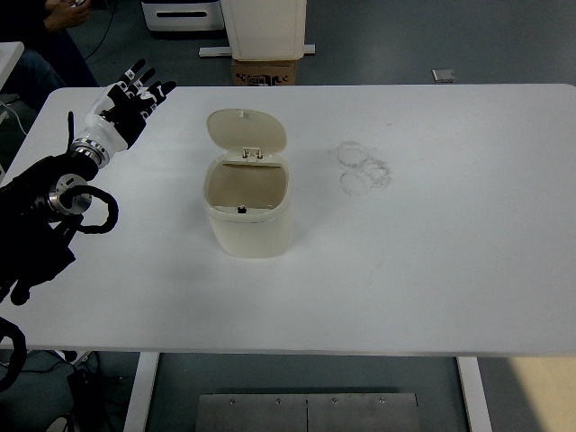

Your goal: Close trash bin

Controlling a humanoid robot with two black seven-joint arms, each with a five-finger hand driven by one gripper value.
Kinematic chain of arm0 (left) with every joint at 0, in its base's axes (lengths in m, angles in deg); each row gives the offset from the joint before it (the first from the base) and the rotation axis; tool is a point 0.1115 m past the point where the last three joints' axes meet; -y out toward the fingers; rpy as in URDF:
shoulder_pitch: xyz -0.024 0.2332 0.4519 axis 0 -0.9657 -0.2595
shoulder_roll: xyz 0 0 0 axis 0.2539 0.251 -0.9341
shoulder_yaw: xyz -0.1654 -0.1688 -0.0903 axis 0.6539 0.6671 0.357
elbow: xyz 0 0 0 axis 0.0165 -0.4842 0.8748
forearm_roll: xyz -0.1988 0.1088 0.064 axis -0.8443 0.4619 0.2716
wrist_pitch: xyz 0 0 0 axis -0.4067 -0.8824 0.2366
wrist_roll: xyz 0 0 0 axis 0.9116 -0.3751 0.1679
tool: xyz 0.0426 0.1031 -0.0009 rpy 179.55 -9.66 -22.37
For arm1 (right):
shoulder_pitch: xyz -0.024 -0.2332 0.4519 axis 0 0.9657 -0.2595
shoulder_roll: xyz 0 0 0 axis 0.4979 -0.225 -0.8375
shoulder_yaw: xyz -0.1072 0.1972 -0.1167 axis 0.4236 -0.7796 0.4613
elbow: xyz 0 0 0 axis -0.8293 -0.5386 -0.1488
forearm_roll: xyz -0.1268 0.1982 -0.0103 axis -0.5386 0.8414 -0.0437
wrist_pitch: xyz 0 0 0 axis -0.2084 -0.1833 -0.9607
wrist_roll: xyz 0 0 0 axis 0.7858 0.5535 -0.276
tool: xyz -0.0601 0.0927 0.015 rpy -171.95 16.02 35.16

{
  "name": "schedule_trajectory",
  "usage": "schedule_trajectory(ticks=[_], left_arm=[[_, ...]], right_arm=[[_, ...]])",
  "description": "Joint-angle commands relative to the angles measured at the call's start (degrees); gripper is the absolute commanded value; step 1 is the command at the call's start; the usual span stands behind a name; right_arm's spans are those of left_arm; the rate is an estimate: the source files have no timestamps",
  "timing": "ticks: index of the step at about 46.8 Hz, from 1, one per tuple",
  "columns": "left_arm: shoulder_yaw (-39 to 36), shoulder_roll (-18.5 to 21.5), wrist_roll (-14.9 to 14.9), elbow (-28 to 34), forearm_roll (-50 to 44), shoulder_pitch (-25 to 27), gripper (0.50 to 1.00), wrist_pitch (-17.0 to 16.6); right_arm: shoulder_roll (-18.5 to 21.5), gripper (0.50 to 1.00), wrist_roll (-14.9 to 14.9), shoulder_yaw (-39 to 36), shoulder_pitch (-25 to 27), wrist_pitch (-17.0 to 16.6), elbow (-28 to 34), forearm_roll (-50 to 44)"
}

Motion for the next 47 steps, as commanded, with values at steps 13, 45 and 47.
schedule_trajectory(ticks=[13,45,47], left_arm=[[0.05,-0.35,0.01,0.35,-1.06,0.43,1.0,-0.61],[0.05,-0.18,0.19,0.53,-1.06,0.61,1.0,-0.44],[0.05,-0.18,0.19,0.53,-1.14,0.7,1.0,-0.35]], right_arm=[[0.0,0.991,0.02,0.0,0.0,0.0,0.0,0.0],[0.0,0.991,0.02,0.0,0.0,0.0,0.0,0.0],[0.0,0.991,0.02,0.0,0.0,0.0,0.0,0.0]])
